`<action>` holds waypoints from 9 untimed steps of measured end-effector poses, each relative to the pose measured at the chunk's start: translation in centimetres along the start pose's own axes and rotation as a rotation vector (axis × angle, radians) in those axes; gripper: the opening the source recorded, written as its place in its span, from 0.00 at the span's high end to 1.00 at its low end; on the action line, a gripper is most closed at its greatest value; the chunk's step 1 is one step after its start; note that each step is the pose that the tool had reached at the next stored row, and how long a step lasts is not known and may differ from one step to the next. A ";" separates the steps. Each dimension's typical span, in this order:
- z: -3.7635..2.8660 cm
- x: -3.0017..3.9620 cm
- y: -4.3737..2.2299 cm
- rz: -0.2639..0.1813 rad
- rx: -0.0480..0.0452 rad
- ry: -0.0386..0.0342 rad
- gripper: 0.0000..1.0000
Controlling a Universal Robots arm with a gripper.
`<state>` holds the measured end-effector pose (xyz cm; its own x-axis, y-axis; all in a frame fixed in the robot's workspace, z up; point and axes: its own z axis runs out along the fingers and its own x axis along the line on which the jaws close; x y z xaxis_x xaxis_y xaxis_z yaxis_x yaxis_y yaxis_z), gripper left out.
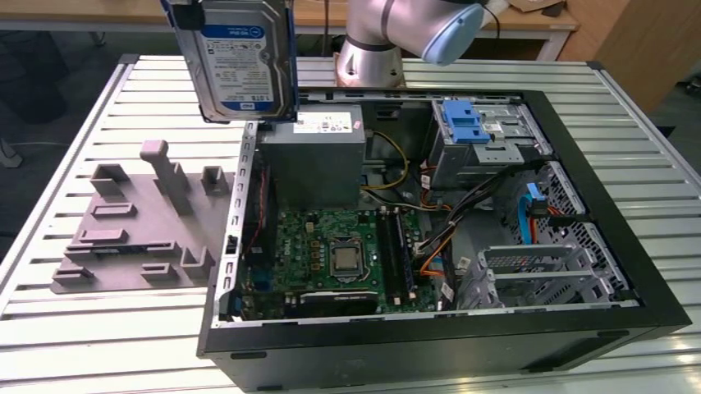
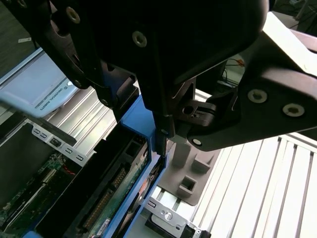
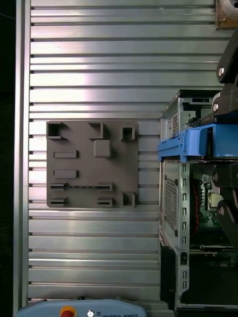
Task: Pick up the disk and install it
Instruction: 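Pick up the disk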
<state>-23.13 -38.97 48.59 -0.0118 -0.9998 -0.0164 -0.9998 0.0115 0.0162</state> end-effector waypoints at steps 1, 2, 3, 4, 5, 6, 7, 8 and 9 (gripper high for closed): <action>0.00 0.00 -0.14 0.000 0.0000 0.0000 0.64; 0.00 0.00 -0.30 0.000 -0.0001 0.0000 0.64; 0.00 0.00 -0.45 0.000 -0.0002 0.0000 0.64; -0.01 0.00 -0.61 0.000 -0.0003 0.0000 0.64; -0.01 -0.01 -0.76 0.000 -0.0003 0.0000 0.64; -0.01 -0.01 -0.88 0.000 -0.0004 0.0000 0.64; -0.01 -0.01 -0.98 0.000 -0.0004 0.0000 0.64; -0.02 -0.01 -1.06 0.000 -0.0004 0.0000 0.64; -0.01 -0.01 -1.14 0.000 -0.0003 -0.0001 0.64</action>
<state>-22.00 -38.97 48.58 -0.0118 -0.9998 -0.0165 -0.9998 0.0115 0.0165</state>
